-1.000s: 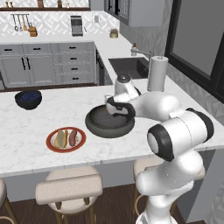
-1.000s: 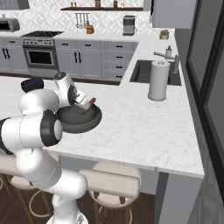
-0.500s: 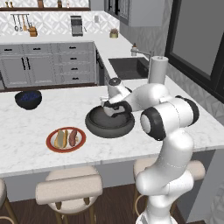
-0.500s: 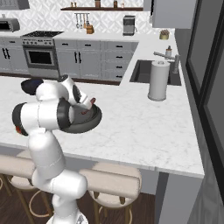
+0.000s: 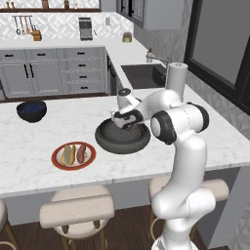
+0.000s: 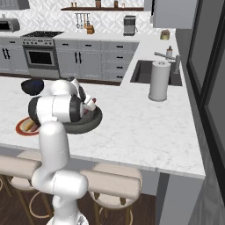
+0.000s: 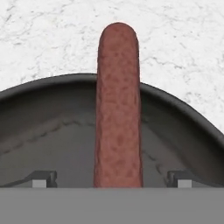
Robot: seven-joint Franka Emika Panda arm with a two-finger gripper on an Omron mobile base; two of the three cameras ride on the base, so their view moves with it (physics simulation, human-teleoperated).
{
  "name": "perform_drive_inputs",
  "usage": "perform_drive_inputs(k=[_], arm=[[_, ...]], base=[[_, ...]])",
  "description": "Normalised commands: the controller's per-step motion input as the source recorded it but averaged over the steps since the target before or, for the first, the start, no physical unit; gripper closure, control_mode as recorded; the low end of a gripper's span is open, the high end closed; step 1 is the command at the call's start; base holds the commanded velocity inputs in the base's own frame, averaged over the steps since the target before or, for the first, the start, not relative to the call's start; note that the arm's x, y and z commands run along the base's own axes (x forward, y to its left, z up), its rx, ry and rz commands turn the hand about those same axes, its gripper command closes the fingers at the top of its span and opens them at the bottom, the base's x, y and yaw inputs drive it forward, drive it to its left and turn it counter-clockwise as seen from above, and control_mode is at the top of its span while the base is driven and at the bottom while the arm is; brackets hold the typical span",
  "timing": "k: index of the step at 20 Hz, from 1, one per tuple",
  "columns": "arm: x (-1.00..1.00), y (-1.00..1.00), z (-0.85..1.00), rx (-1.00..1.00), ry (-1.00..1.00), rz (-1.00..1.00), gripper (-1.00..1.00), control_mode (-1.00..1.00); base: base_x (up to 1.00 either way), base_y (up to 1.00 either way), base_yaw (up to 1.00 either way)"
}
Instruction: Place one bun and one sausage from the bowl on each plate.
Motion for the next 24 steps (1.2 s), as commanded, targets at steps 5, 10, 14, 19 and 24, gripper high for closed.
perform_drive_inputs(k=[5,10,14,19,24], arm=[[0.13,-0.12,-0.43,0.0,0.04,-0.02,1.0,-1.0],[-0.02,-0.13,-0.12,0.0,0.0,0.0,1.0,-1.0],[-0.2,-0.13,0.04,0.0,-0.02,0.0,1.0,-1.0],[-0.8,-0.2,0.9,0.07,-0.23,0.0,1.0,-1.0],[-0.77,-0.35,1.0,0.13,-0.2,0.0,1.0,-1.0]], base=[[0.0,0.0,0.0],[0.0,0.0,0.0],[0.0,0.0,0.0],[0.0,0.0,0.0],[0.0,0.0,0.0]])
